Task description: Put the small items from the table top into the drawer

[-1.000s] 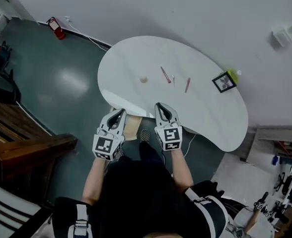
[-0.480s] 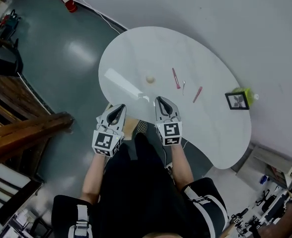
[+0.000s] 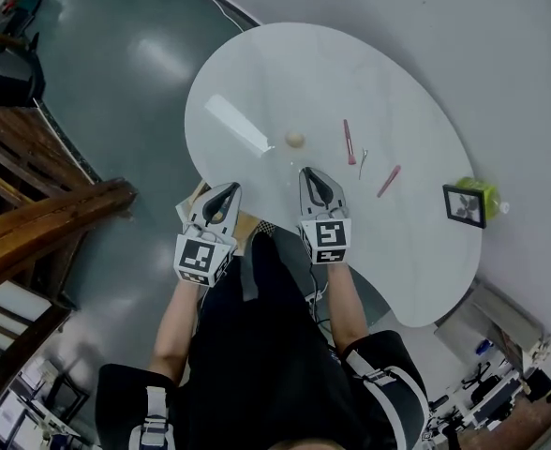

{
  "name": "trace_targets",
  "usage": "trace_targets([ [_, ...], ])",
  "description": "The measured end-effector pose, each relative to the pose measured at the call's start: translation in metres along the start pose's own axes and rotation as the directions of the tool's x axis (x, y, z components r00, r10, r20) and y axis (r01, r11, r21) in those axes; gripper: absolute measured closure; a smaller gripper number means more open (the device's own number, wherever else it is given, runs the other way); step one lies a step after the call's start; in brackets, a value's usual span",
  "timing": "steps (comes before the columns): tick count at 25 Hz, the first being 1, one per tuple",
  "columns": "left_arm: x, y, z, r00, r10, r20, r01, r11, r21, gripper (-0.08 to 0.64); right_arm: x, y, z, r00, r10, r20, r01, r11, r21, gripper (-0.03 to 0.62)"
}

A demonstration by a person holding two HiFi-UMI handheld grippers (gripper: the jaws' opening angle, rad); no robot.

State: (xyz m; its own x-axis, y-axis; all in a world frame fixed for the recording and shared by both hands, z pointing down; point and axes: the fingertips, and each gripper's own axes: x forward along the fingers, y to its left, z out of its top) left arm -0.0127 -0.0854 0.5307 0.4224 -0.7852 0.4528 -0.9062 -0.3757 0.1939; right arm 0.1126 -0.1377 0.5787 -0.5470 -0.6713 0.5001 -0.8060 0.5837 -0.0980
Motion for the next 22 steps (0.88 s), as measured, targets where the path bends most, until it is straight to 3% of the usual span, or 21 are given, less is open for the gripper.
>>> trace_targets([
  [6,0.003,-0.001,-0.011,1.000,0.008,-0.030,-0.009,1.000,-0.017,0.540,0.023,-0.007,0.002,1.000,0.027,0.002,-0.027,0.999,-0.023,0.544],
  [8,0.003,-0.003,-0.013,0.999,0.014,-0.035,-0.015,1.000,-0.022,0.540,0.033,-0.008,-0.001,0.999,0.048,-0.017,-0.048,0.999,-0.016,0.455],
  [9,0.003,-0.003,-0.014,0.999,0.018,-0.037,-0.019,1.000,-0.024,0.540,0.038,-0.009,-0.002,0.998,0.058,-0.026,-0.058,0.998,-0.008,0.449],
  [22,-0.007,0.018,-0.018,0.996,0.078,-0.054,-0.080,0.996,-0.046,0.540,0.082,-0.017,-0.006,0.996,0.053,-0.071,-0.054,0.998,-0.012,0.431],
])
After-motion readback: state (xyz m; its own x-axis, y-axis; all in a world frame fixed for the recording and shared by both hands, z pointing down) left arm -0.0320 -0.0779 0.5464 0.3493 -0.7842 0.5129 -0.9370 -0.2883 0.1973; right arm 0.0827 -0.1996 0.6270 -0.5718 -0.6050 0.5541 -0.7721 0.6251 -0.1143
